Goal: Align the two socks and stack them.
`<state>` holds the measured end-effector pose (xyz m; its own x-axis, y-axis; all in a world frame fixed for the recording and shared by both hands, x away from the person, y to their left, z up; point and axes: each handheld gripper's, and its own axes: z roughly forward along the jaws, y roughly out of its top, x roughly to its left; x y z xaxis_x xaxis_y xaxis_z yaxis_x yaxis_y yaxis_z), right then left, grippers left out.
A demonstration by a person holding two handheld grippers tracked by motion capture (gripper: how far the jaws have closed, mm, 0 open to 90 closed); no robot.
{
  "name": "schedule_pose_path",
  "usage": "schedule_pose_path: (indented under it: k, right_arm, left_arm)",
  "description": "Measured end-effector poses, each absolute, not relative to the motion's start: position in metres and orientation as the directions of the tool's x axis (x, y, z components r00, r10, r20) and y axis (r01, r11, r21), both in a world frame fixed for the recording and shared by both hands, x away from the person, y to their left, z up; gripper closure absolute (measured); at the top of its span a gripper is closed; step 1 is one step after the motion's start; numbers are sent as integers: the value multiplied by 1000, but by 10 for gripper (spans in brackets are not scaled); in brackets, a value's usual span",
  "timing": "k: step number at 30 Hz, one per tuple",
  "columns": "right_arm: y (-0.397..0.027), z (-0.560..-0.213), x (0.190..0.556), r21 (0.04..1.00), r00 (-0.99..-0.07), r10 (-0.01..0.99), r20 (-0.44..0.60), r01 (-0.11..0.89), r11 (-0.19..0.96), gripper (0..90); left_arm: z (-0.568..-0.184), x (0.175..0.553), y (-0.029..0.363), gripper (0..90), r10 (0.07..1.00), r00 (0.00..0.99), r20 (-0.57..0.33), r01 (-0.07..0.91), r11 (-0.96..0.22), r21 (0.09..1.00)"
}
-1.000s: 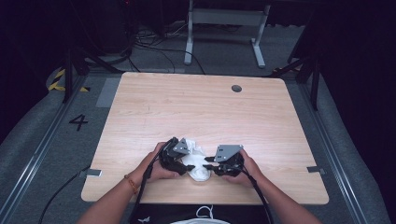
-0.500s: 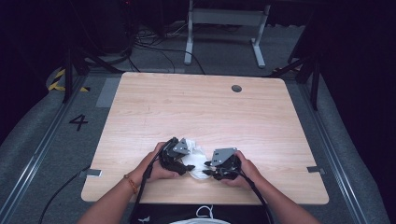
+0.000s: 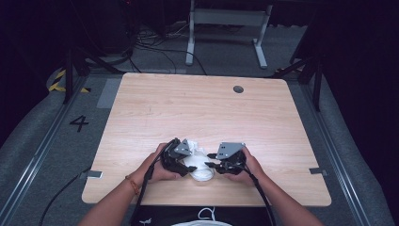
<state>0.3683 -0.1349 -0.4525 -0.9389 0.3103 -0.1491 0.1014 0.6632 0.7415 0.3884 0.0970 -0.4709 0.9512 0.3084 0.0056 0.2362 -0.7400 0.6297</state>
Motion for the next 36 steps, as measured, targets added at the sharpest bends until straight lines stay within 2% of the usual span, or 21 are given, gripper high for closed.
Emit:
schedule_pose_path:
  k: [2,7,11,17,20,22,24,29,32,36]
  right_arm:
    - [-127,-456,373,745,-939,304,-162,86,662,693]
    - [-117,-471,391,705,-935,321,-154,123,698,690]
    - [-125,-477,402,736,-940,339,-37,204,645,695]
    - [-135,-472,388,694,-924,367,-111,192,694,749]
    - [-143,-472,381,689,-913,393,-108,216,691,760]
    - [-147,-471,377,683,-909,404,-98,234,692,764]
    - [-149,-470,371,680,-906,413,-90,247,691,768]
    - [-156,-466,358,680,-919,381,-102,215,701,695]
    - [-164,-459,346,711,-940,328,-99,164,684,659]
    - [-173,-453,330,747,-961,261,-92,107,657,616]
  left_arm:
    - [-471,388,97,354,310,951,5,238,-739,630]
    - [-472,388,98,354,308,951,1,238,-735,635]
    - [-473,390,96,354,308,951,-4,238,-724,647]
    - [-474,394,80,346,259,966,14,188,-734,653]
    - [-472,395,70,288,269,963,32,189,-751,632]
    - [-470,398,68,232,305,952,5,236,-748,621]
    - [-469,400,69,211,331,943,-16,268,-732,627]
    - [-467,404,74,248,361,933,-12,280,-703,654]
    - [-469,405,72,247,354,935,16,264,-728,633]
    - [-472,407,72,235,354,935,-3,276,-723,634]
